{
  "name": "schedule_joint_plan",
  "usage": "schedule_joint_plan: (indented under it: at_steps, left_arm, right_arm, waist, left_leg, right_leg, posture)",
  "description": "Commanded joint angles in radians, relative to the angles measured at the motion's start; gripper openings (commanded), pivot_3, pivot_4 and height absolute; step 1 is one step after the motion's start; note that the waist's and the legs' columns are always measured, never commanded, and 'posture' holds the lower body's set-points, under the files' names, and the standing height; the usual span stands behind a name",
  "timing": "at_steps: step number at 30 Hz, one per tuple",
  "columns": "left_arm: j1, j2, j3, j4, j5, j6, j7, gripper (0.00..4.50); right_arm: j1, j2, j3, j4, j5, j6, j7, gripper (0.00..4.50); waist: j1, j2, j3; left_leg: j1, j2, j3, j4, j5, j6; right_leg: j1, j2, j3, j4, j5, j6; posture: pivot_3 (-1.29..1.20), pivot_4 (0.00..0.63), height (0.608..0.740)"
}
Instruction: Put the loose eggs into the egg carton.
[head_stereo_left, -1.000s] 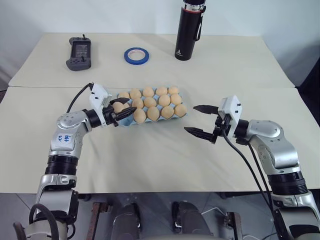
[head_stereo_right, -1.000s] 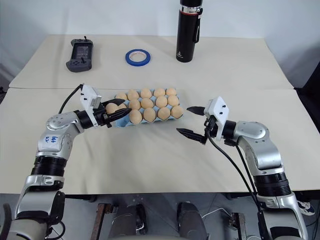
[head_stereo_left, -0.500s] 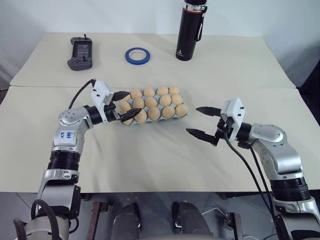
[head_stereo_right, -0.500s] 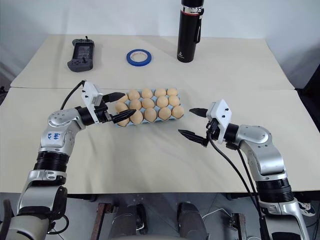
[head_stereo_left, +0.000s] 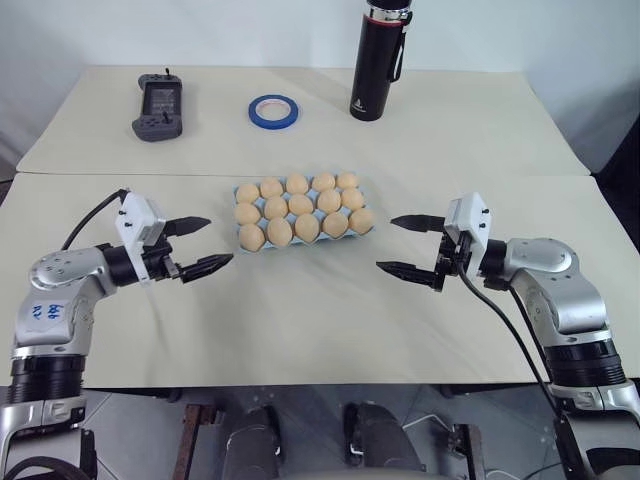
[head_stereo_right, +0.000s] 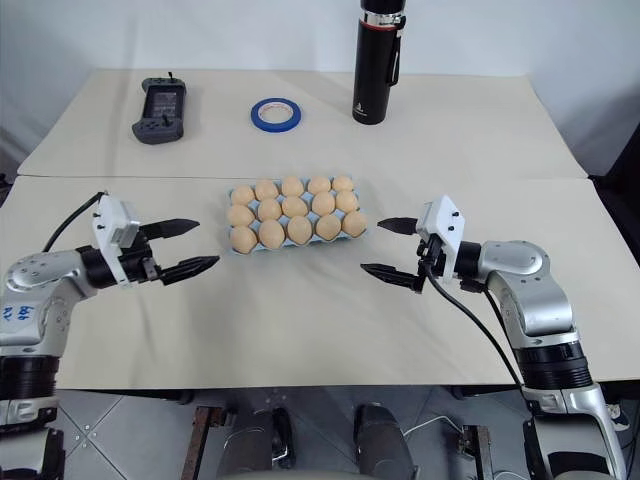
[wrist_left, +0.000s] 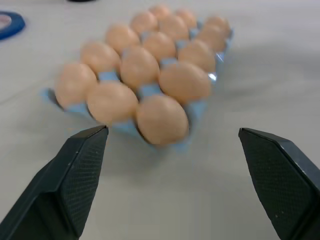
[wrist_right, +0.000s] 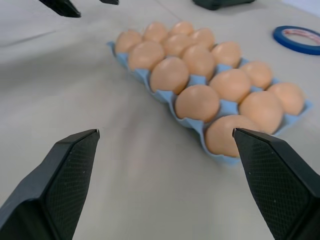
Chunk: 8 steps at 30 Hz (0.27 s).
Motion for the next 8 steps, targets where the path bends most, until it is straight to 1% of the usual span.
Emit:
schedule_joint_plan:
  at_steps: [1,8]
  left_arm:
    - [0.067,0.032,0.074,-0.066,-0.049,-0.019,-0.032,4.45]
    - [0.126,0.026,0.126,-0.078,-0.077,-0.06,-0.037,4.45]
  right_arm:
    - [-0.037,-0.006,0.017,0.04,-0.006,-0.051,0.067,4.5]
    - [-0.069,0.014,0.037,0.096,-0.015,-0.068,0.092,4.5]
  waist:
    - [0.0,0.0,0.0]
    - [0.002,0.0,0.0]
  left_leg:
    - [0.0,0.0,0.0,0.0,0.0,0.0]
    - [0.0,0.0,-0.002,0.0,-0.001,0.001]
  right_leg:
    - [0.0,0.0,0.0,0.0,0.0,0.0]
    - [-0.001,-0.001,0.001,0.0,0.0,-0.001]
  posture:
    - [0.0,0.15,0.74]
    - [0.0,0.15,0.74]
